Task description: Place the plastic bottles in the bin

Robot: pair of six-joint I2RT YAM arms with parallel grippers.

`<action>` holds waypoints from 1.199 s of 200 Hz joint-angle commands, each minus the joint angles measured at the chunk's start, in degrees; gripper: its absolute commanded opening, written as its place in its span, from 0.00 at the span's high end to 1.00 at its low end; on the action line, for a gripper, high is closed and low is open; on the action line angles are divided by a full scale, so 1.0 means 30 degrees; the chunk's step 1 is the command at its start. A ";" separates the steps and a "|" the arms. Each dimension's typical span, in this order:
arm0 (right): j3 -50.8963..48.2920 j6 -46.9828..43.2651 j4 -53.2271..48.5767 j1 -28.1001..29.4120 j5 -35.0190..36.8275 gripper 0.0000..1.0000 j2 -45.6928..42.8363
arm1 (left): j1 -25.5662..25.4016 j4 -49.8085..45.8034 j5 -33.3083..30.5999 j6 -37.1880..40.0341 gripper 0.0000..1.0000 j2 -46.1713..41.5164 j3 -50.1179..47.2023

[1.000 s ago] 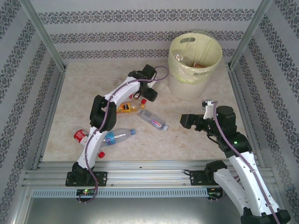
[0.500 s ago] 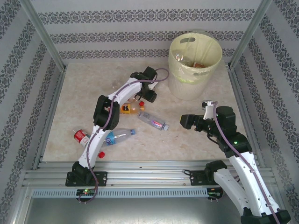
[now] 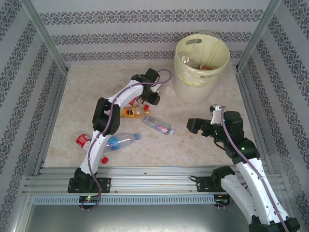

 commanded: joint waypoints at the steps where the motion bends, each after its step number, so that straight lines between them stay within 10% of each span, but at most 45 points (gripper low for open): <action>1: -0.0662 0.1772 0.1065 0.0169 0.0365 0.02 -0.0233 | 0.0306 0.2687 0.1414 -0.1331 0.64 -0.3179 -0.2165; 133: -0.0088 0.7337 0.8455 0.1106 -0.1950 0.04 0.3295 | 0.0146 1.5751 1.0150 -0.6651 0.64 -1.5309 -1.7838; 240: 0.4355 0.6409 0.6753 0.3043 0.1769 0.06 0.7552 | -0.2959 1.3939 0.8568 -0.3055 0.64 -1.7348 -1.9176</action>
